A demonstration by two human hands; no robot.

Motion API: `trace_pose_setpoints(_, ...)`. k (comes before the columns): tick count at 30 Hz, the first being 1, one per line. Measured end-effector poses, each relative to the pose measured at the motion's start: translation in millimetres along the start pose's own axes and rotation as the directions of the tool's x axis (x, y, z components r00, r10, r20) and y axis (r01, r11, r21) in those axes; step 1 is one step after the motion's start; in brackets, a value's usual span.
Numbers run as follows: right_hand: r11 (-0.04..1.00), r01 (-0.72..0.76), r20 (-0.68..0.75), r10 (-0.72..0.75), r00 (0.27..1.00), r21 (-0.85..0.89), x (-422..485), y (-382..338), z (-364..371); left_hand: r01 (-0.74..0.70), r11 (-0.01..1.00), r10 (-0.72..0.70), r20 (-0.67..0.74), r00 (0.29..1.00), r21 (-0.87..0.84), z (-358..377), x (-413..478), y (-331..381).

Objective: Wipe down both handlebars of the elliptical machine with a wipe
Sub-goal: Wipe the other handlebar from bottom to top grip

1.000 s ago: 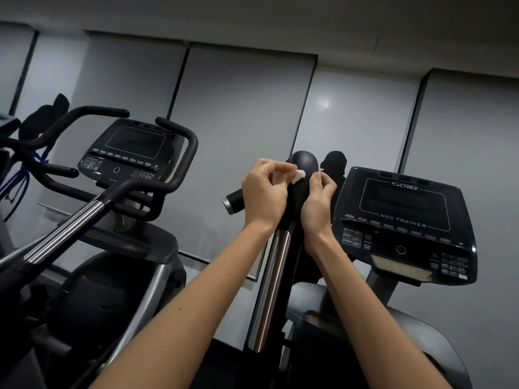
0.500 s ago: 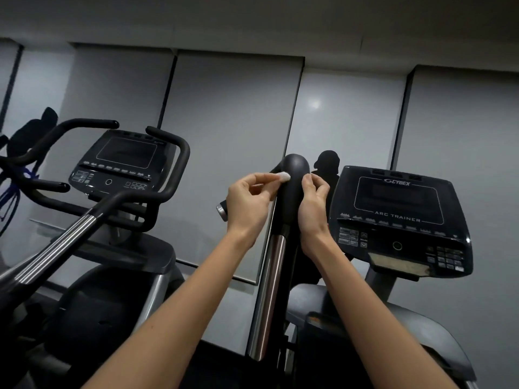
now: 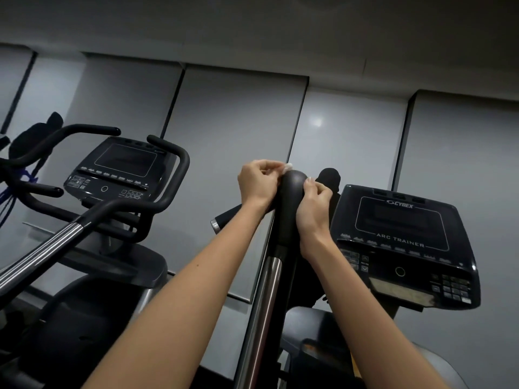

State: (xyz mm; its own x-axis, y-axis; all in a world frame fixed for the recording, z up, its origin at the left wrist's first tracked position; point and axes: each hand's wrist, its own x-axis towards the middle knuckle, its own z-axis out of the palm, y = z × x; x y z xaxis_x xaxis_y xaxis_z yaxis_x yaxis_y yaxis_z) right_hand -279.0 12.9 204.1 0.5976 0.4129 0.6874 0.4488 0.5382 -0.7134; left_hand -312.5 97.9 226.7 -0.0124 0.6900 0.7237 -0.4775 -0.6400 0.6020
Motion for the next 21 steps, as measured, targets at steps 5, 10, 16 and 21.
trace_pose_setpoints(5,1.000,0.020,0.018,-0.020,1.000,0.008,1,3,-3,0.177,0.981,-0.183,-0.074,0.980,-0.075,8,6,-39)
trace_pose_setpoints(10,0.999,0.033,-0.005,-0.033,0.999,0.001,0,3,-2,0.217,0.972,-0.217,0.015,0.976,-0.088,10,15,-25)
trace_pose_setpoints(16,1.000,0.020,-0.020,-0.019,1.000,0.023,-2,0,0,0.097,0.967,-0.042,0.228,0.973,-0.236,-21,-14,2)
trace_pose_setpoints(21,0.998,-0.008,-0.007,0.009,1.000,0.058,-6,-3,1,-0.088,0.968,0.165,0.329,0.930,-0.235,-53,-55,14)
